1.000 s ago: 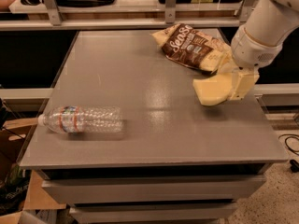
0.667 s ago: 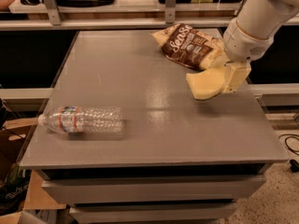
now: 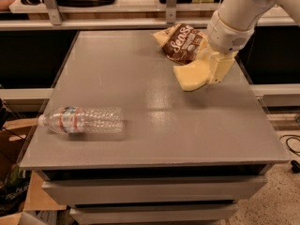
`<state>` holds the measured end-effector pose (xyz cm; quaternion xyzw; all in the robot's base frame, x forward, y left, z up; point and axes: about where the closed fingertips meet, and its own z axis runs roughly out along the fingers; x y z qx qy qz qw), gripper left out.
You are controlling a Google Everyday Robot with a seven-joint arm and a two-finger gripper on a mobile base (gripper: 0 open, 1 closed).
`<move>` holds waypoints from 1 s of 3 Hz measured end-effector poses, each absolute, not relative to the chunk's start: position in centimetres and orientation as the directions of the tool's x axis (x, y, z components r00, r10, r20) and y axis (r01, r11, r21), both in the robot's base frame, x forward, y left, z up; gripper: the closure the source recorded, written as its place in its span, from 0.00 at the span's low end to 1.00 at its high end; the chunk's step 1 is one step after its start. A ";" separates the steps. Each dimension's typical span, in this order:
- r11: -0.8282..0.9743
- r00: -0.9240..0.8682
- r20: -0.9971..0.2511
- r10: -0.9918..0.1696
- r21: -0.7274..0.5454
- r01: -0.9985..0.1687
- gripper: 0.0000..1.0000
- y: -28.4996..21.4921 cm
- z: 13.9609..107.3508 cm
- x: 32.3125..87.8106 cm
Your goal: Move sponge near brown chip bag
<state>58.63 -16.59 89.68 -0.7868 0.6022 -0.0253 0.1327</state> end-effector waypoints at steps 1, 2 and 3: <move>-0.238 0.273 -0.118 -0.955 -0.248 -0.939 1.00 -15.7 89.4 60.6; -0.224 0.263 -0.128 -0.956 -0.259 -0.940 1.00 -15.3 89.4 62.3; -0.208 0.253 -0.148 -0.956 -0.265 -0.942 0.83 -14.8 89.7 63.5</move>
Offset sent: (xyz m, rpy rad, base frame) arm 0.0554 0.0166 0.0009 0.0280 -0.0251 -0.0300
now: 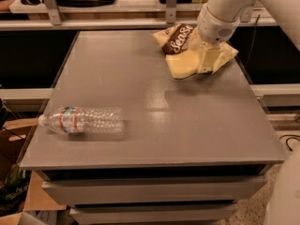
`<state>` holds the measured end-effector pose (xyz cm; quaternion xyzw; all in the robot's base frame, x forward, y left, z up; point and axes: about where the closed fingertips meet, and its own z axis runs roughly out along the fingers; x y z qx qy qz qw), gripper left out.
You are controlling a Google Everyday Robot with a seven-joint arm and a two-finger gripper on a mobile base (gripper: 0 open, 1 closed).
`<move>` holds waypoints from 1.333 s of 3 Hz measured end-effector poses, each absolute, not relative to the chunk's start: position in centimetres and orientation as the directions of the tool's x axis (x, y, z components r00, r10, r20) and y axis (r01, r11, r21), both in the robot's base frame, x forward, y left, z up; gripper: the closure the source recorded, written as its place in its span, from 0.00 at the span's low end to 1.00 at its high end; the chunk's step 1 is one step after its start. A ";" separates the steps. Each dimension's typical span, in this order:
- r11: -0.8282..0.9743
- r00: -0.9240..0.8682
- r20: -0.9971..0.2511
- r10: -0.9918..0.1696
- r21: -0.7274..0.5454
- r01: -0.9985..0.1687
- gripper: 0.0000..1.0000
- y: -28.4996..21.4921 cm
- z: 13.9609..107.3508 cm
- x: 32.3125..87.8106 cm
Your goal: Move sponge near brown chip bag
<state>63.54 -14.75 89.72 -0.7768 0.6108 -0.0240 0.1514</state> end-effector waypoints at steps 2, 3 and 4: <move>-0.194 0.243 -0.175 -0.954 -0.259 -0.946 0.38 -14.4 90.0 64.6; -0.189 0.239 -0.182 -0.954 -0.253 -0.949 0.15 -14.3 89.9 64.7; -0.190 0.238 -0.183 -0.954 -0.246 -0.950 0.00 -14.1 89.8 64.9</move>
Offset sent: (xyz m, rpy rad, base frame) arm 0.0102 0.0016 0.0084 0.0331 0.0276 -0.0118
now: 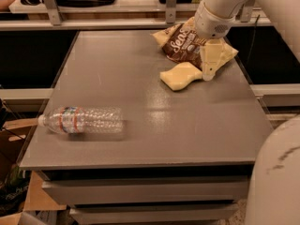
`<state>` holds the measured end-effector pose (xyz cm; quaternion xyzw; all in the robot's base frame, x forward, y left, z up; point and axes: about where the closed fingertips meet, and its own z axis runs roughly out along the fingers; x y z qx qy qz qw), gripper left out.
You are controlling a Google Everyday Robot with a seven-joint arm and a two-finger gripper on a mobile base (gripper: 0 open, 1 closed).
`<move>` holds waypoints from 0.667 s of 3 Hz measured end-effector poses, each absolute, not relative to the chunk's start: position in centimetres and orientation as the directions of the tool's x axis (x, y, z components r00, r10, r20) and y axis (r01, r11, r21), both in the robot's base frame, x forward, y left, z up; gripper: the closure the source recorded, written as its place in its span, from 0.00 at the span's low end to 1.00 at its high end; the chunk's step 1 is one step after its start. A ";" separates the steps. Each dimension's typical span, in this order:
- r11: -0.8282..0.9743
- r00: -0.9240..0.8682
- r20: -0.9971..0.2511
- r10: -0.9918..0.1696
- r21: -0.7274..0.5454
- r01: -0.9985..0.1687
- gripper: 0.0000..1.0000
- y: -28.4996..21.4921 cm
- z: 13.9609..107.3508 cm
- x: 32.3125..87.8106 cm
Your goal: Move sponge near brown chip bag
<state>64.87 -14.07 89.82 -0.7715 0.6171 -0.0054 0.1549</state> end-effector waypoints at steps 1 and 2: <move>-0.186 0.232 -0.178 -0.956 -0.243 -0.952 0.00 -14.4 90.0 64.9; -0.172 0.215 -0.171 -0.962 -0.234 -0.957 0.00 -15.4 90.0 64.8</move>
Offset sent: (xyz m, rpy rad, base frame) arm -0.0076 -0.0297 0.0065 -0.0349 0.0369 -0.0430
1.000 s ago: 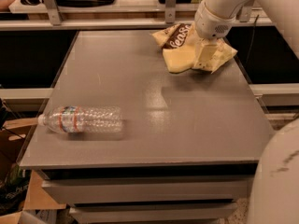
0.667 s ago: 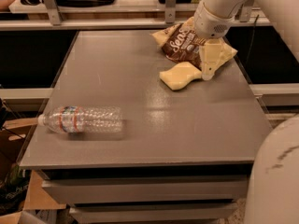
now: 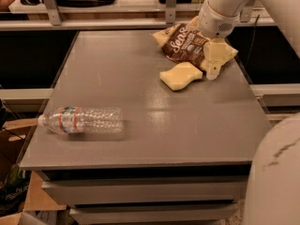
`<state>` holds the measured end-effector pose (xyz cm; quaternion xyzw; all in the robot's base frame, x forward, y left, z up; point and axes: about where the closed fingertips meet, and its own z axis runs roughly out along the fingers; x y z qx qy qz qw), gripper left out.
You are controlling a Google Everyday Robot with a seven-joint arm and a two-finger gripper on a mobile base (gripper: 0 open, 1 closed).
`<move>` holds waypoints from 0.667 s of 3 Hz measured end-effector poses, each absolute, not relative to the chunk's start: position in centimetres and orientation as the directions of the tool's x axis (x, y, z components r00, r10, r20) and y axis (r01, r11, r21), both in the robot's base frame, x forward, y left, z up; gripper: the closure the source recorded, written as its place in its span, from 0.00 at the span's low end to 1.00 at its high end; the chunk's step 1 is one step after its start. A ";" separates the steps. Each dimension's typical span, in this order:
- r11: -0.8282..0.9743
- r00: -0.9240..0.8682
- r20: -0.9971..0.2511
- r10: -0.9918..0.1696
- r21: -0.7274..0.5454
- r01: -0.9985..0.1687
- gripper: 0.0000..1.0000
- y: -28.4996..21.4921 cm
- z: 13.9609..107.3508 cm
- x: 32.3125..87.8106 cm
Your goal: Move sponge near brown chip bag
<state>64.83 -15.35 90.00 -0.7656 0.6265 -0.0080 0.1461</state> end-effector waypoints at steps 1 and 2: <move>-0.151 0.189 -0.161 -0.969 -0.224 -0.963 0.00 -16.5 90.0 64.9; -0.130 0.167 -0.156 -0.974 -0.221 -0.966 0.00 -17.5 90.2 65.0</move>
Offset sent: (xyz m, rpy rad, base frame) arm -0.0079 -0.0404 0.0082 -0.0345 0.0389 -0.0767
